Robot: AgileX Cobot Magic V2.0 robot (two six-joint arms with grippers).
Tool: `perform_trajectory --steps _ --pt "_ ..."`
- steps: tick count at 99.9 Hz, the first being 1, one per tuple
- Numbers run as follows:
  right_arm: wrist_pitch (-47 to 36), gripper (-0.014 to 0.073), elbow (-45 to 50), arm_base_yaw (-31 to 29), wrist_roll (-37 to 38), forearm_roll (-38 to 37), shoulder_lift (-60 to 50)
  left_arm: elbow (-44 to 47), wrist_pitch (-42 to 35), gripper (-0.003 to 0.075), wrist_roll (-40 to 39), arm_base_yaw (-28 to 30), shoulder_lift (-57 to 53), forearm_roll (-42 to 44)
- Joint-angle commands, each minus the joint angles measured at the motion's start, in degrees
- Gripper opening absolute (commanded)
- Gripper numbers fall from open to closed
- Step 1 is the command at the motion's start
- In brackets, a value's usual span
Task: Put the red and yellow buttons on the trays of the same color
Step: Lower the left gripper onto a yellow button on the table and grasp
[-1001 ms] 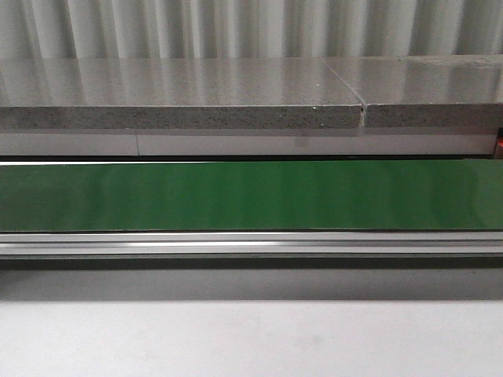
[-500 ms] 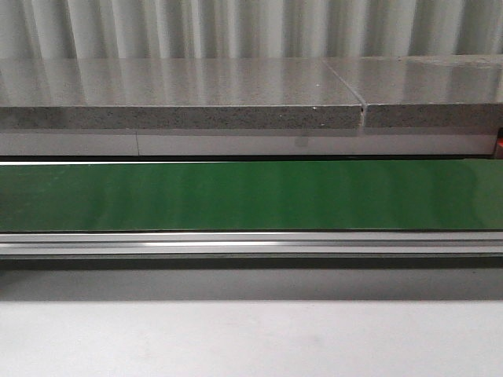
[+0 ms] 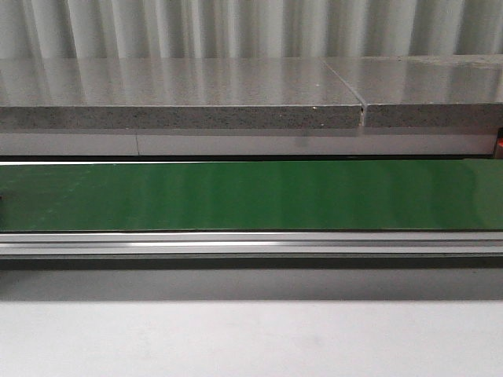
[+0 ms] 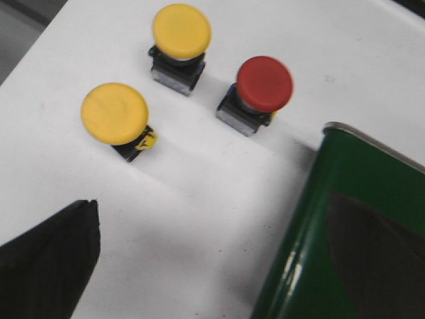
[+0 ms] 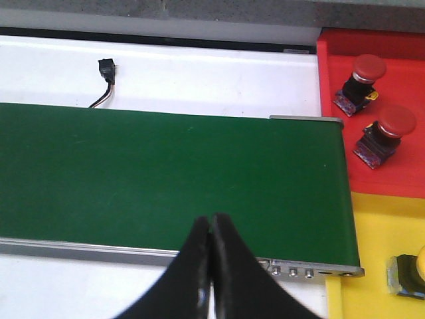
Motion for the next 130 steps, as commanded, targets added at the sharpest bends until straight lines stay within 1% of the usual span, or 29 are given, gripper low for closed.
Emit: perform_trajectory --steps 1,24,58,77,122,130 --pt "-3.24 -0.0067 -1.38 -0.03 -0.54 0.41 -0.3 -1.77 -3.61 0.0661 -0.82 0.86 0.91 -0.94" --pt "-3.24 -0.0067 -1.38 -0.03 -0.54 0.41 -0.3 -1.77 -7.01 0.0661 -0.94 1.28 6.79 0.51" --pt "-3.24 -0.0067 -1.38 -0.03 -0.54 0.41 -0.3 -2.18 -10.43 0.0661 -2.19 5.63 11.97 0.6" --pt "-3.24 -0.0067 -1.38 -0.03 -0.54 0.41 -0.3 -5.51 -10.02 0.0661 -2.19 5.8 13.49 0.6" --pt "-3.24 -0.0067 -1.38 -0.03 -0.54 0.41 -0.3 -16.46 -4.28 0.0659 -2.19 5.8 20.64 1.44" --pt "-3.24 -0.0067 -1.38 -0.03 -0.54 0.41 -0.3 -16.73 -3.78 0.0637 -2.19 5.8 20.88 1.44"
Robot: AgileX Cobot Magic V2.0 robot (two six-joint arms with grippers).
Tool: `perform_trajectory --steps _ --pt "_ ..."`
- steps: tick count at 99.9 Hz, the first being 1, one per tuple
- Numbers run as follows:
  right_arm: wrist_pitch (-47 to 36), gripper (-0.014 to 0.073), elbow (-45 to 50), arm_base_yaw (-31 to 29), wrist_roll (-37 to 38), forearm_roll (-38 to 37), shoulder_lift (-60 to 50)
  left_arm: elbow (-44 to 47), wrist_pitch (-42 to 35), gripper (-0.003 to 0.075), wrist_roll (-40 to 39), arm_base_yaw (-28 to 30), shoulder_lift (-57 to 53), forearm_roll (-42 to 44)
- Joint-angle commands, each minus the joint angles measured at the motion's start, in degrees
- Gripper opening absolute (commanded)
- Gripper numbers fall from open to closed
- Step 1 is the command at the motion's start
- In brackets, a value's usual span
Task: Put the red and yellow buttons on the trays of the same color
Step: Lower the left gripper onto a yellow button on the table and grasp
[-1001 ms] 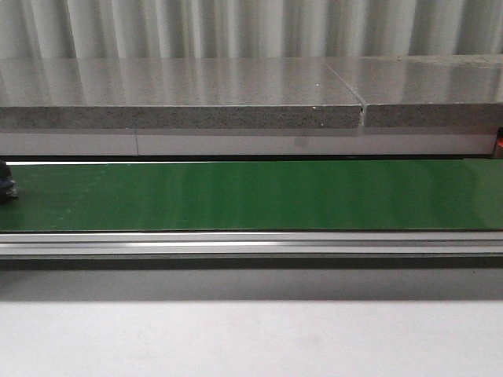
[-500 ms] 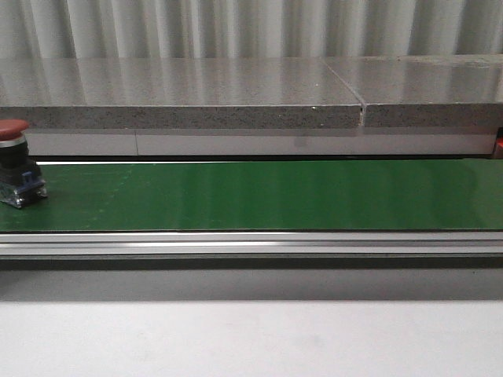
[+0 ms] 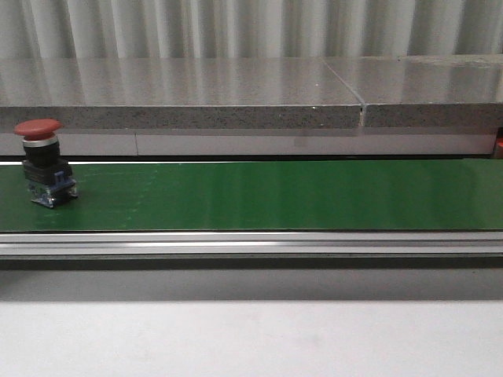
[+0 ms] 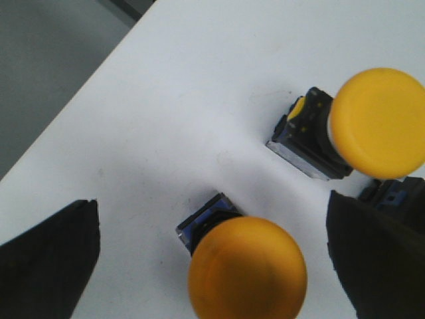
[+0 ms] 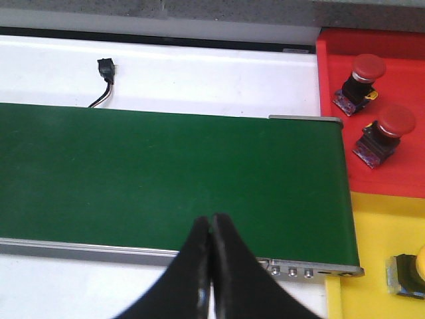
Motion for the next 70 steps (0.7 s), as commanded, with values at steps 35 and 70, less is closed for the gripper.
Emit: perform_trajectory --steps 35,70 --pt "-3.27 -0.0067 -1.38 -0.03 -0.54 0.41 -0.3 -2.08 1.28 0.0197 -0.57 0.0 -2.8 -0.85" --pt "-3.27 -0.0067 -1.38 -0.03 -0.54 0.41 -0.3 -2.08 3.83 0.0013 -0.57 -2.72 -13.1 -1.72"
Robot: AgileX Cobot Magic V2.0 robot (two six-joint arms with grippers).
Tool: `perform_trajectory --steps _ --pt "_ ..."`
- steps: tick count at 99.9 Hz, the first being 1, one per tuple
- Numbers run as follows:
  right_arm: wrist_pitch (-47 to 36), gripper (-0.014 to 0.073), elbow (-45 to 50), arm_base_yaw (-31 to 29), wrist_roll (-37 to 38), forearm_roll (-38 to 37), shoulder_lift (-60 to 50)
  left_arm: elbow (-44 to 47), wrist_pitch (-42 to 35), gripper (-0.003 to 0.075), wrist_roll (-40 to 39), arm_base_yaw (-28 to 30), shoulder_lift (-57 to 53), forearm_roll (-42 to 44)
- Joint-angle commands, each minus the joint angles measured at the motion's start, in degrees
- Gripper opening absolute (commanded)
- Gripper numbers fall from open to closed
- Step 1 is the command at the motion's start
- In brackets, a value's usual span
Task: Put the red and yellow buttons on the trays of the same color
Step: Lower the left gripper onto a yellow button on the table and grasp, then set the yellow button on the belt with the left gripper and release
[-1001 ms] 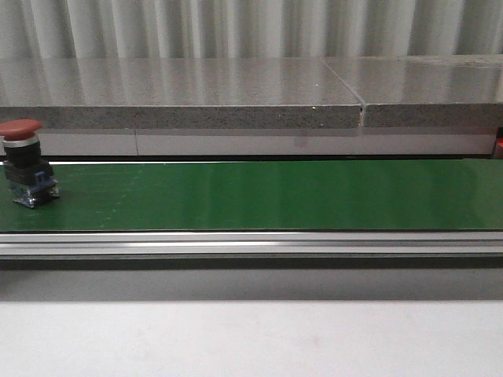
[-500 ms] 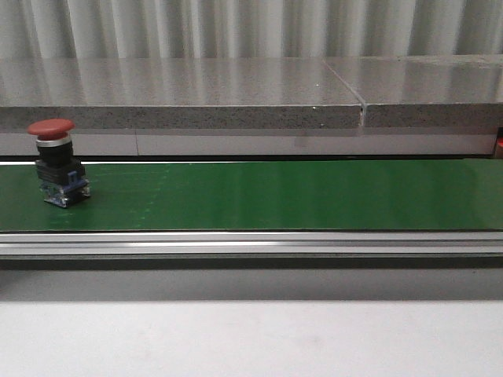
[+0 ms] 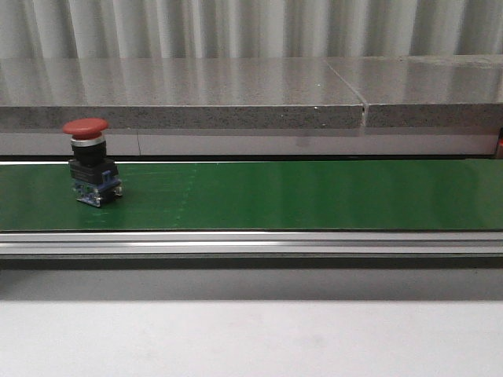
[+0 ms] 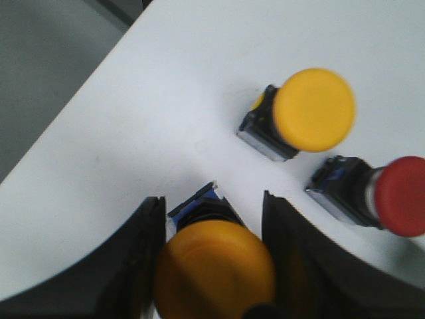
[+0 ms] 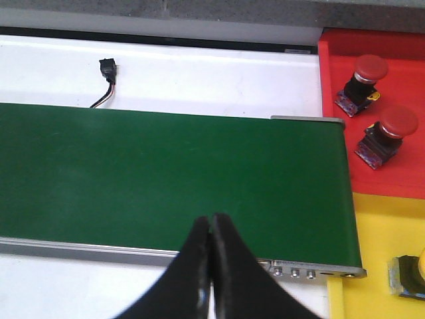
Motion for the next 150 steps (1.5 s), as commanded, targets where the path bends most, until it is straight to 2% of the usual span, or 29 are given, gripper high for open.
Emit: perform_trajectory --steps 1,30,45,63,96,132,142,150 --pt "-3.27 -0.0067 -1.38 -0.03 -0.54 0.41 -0.3 -1.65 -0.82 0.0012 -0.32 -1.81 -6.64 -1.4" --pt "-3.27 -0.0067 -1.38 -0.03 -0.54 0.41 -0.3 -1.52 6.22 0.001 2.16 -9.84 -15.68 0.02" --pt "-3.27 -0.0067 -1.38 -0.03 -0.54 0.41 -0.3 -1.39 9.72 0.001 3.02 -14.71 -16.07 0.33" --pt "-3.27 -0.0067 -1.38 -0.03 -0.54 0.41 -0.3 0.73 10.16 0.001 3.02 -18.72 -16.07 1.7" --pt "-3.27 -0.0067 -1.38 -0.03 -0.54 0.41 -0.3 4.64 9.93 0.001 4.01 -20.17 -15.97 2.25" --pt "-3.27 -0.0067 -1.38 -0.03 -0.54 0.41 -0.3 5.06 9.93 0.0015 4.01 -21.69 -13.76 2.25" --pt "-3.27 -0.0067 -1.38 -0.03 -0.54 0.41 -0.3 5.06 10.17 0.007 4.14 -22.06 -13.38 2.25" --pt "-3.27 -0.0067 -1.38 -0.03 -0.54 0.41 -0.3 5.06 10.75 0.0188 4.14 -22.06 -13.38 2.25"
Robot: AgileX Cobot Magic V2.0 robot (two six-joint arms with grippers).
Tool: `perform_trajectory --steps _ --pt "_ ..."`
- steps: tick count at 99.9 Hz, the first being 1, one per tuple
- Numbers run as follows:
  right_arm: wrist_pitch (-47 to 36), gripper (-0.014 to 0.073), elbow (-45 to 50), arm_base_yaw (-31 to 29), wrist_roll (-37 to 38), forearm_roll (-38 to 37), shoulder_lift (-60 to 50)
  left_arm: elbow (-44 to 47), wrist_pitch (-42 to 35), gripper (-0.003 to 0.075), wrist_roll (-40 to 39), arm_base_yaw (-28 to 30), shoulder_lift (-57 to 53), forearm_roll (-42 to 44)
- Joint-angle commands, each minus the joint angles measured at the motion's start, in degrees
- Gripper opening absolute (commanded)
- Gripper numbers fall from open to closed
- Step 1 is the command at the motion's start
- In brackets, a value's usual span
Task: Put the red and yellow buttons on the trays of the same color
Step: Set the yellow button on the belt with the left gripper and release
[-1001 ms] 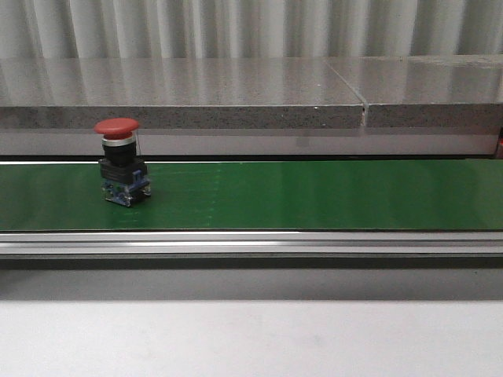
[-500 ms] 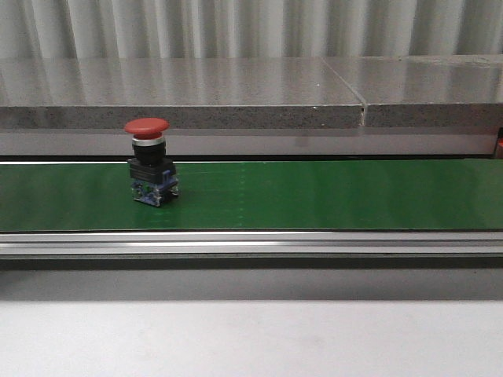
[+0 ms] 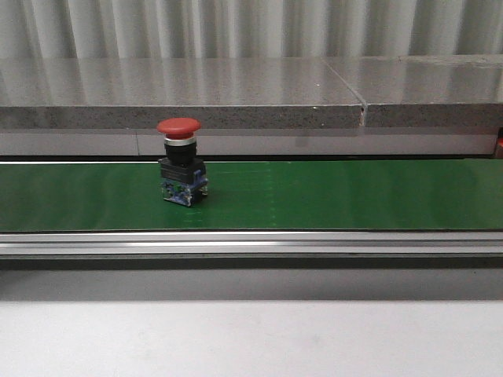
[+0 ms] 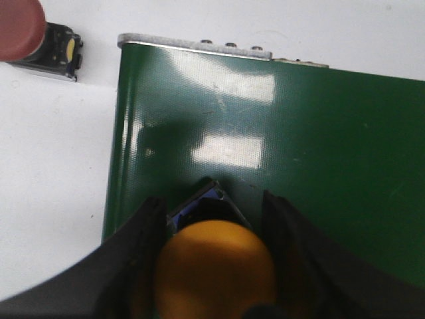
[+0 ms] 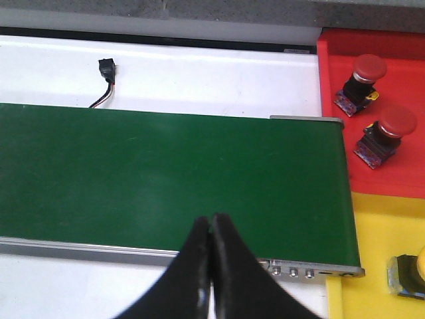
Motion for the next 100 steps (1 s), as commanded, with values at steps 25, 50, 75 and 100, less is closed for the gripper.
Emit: perform_trajectory --steps 25,50,75,100 --pt "-3.27 -0.0067 -1.38 -0.03 -0.54 0.41 -0.3 -1.51 -1.0 0.0631 0.12 -0.44 -2.37 -1.29" --pt "-3.27 -0.0067 -1.38 -0.03 -0.54 0.41 -0.3 -1.51 -3.9 0.0655 0.31 -2.9 -6.72 -1.29" --pt "-3.27 -0.0067 -1.38 -0.03 -0.54 0.41 -0.3 -0.9 -5.51 0.0655 1.17 -7.14 -13.2 -1.29" --pt "-3.27 -0.0067 -1.38 -0.03 -0.54 0.41 -0.3 4.81 -11.12 0.0652 1.17 -11.3 -22.99 -1.53"
